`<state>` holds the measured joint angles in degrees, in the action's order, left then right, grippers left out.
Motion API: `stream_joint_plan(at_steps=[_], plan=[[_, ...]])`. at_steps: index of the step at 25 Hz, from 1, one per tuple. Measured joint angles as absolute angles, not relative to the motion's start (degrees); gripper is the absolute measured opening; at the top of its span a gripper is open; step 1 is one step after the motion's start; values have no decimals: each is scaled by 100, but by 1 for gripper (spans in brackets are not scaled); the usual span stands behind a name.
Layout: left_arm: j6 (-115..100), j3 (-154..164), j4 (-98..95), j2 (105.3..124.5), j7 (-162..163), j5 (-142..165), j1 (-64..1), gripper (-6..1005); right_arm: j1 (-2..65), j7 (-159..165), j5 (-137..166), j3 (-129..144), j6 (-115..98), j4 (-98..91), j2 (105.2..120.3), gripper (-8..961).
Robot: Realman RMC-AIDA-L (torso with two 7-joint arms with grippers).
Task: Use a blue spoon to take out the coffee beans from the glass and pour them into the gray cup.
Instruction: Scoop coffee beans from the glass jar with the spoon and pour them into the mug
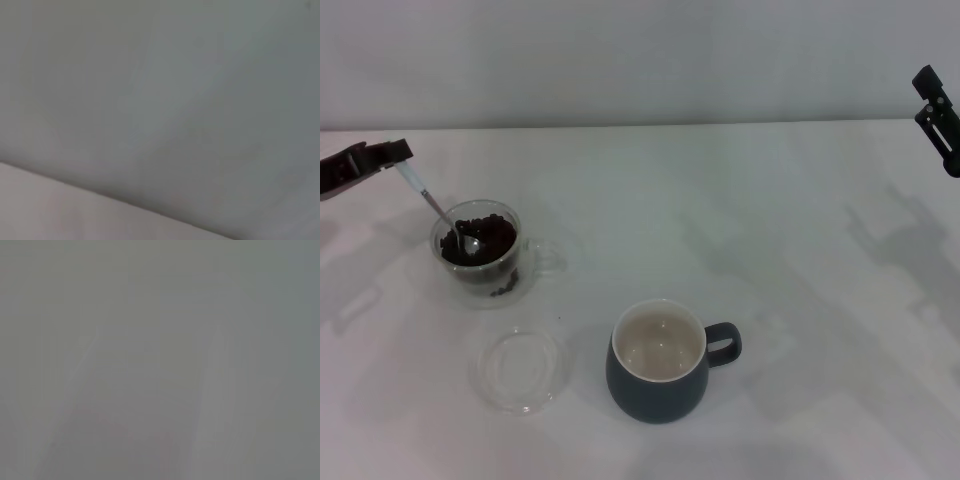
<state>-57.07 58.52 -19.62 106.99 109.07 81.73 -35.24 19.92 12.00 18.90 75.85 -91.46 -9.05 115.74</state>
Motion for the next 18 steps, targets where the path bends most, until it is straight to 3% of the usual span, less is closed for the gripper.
stream_joint_plan(at_steps=[18], plan=[[-6078, 5559, -1910, 10942, 11816, 7364, -2784, 139, 2004, 1204, 1902, 7585, -8983, -898, 11584, 708]])
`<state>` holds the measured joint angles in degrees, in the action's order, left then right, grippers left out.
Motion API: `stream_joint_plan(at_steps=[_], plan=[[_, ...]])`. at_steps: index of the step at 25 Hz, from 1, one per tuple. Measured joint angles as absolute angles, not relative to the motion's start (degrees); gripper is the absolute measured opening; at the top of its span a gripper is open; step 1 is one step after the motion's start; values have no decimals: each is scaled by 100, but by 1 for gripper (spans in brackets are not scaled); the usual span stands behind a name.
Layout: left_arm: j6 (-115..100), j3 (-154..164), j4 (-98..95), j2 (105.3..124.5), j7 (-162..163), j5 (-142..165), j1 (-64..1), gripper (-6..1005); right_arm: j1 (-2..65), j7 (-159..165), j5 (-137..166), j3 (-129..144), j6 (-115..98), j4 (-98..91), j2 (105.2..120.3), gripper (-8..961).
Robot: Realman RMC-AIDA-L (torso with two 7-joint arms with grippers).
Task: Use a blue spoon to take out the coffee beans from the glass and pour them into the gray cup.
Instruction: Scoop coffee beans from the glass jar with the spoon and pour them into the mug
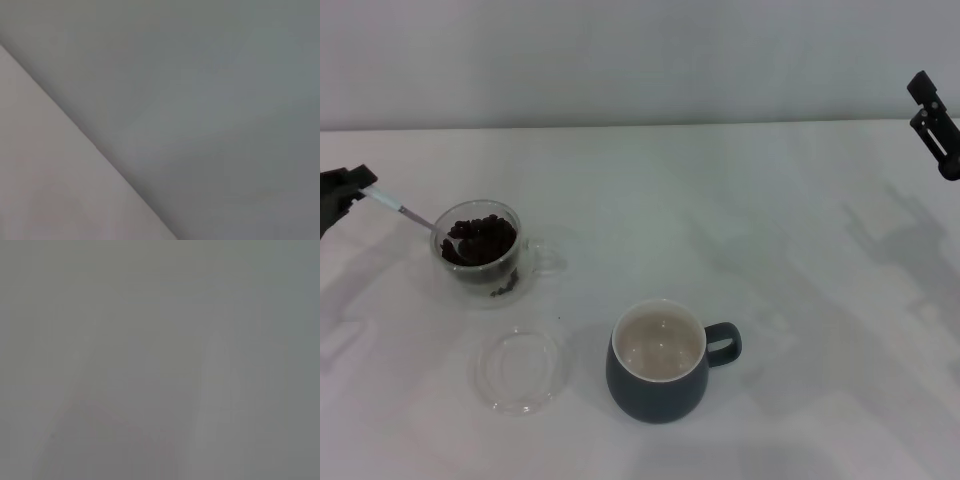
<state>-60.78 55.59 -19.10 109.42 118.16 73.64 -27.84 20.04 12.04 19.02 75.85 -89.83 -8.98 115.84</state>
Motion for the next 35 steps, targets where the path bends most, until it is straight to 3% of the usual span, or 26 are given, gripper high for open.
stream_joint_plan(at_steps=[10, 35], plan=[[-6205, 5564, -1903, 11062, 11881, 7030, -2460, 140, 2004, 1204, 1892, 7584, -8965, -952, 11584, 708], [-6968, 5406, -1898, 11124, 11695, 6744, -2165, 140, 2080, 1204, 1912, 7585, -8902, -949, 11575, 709]])
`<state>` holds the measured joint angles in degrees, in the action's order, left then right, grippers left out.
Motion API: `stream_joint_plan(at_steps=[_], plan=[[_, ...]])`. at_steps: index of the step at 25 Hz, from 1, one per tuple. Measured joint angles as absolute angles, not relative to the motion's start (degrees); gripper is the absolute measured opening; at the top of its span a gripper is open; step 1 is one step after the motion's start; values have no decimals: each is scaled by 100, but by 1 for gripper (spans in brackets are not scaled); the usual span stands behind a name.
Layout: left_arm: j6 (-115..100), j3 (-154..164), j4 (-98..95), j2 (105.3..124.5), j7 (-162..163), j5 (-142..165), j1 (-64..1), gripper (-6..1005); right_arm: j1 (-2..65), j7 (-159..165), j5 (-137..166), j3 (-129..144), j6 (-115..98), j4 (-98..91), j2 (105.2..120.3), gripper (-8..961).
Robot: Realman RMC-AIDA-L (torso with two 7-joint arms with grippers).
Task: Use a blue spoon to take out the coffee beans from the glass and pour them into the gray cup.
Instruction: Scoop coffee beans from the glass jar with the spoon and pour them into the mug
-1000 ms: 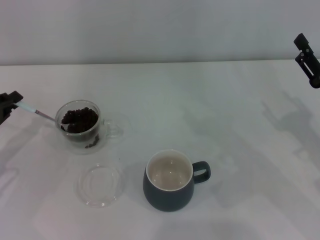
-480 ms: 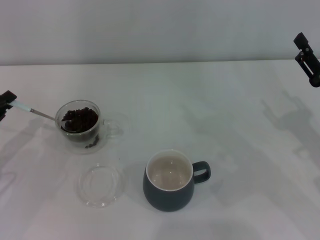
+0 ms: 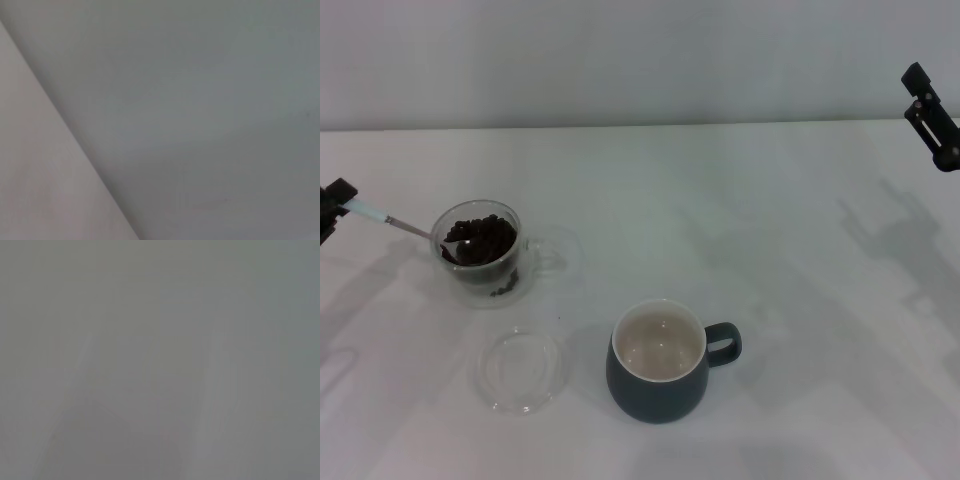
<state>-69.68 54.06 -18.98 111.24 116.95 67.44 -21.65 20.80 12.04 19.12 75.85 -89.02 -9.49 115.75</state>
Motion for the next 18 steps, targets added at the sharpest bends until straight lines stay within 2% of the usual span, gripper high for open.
stream_joint_plan(at_steps=[18], plan=[[-7111, 5483, -1825, 11145, 11740, 7321, -2855, 139, 2098, 1204, 1922, 7585, -8911, -957, 11584, 709]])
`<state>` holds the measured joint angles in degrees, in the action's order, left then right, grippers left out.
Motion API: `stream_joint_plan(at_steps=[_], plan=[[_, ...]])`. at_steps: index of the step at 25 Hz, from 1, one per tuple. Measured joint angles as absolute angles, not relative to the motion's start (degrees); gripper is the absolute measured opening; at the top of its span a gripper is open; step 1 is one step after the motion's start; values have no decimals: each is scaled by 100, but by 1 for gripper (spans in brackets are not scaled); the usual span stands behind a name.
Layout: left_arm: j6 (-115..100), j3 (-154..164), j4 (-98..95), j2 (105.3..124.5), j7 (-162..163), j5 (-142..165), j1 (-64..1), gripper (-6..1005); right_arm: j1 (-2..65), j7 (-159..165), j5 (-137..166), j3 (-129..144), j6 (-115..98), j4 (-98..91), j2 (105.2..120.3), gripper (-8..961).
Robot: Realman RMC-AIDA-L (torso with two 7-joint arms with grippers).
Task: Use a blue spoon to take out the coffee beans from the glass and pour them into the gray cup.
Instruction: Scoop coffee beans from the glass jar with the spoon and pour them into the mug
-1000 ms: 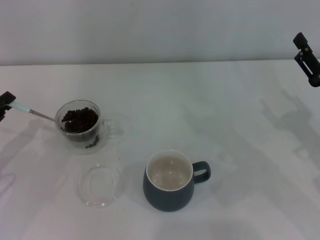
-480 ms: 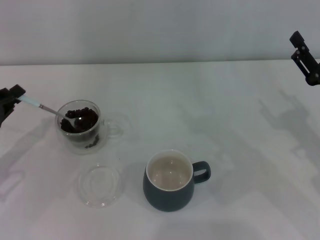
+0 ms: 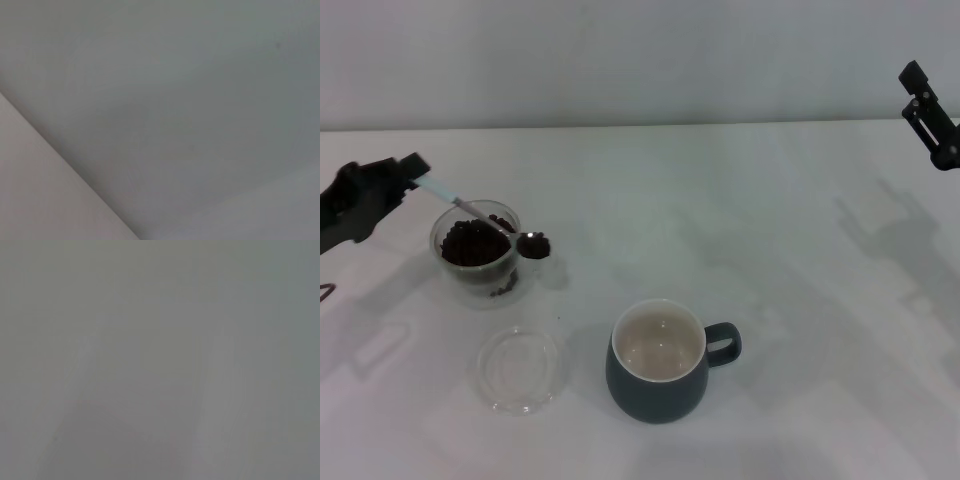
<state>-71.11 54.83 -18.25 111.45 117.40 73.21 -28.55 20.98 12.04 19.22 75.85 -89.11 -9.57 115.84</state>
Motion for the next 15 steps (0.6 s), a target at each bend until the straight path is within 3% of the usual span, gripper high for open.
stream_joint_plan(at_steps=[15], plan=[[-7110, 5484, -1801, 11405, 11733, 8160, -3500, 139, 2127, 1225, 1922, 7666, -8961, -936, 11584, 709]])
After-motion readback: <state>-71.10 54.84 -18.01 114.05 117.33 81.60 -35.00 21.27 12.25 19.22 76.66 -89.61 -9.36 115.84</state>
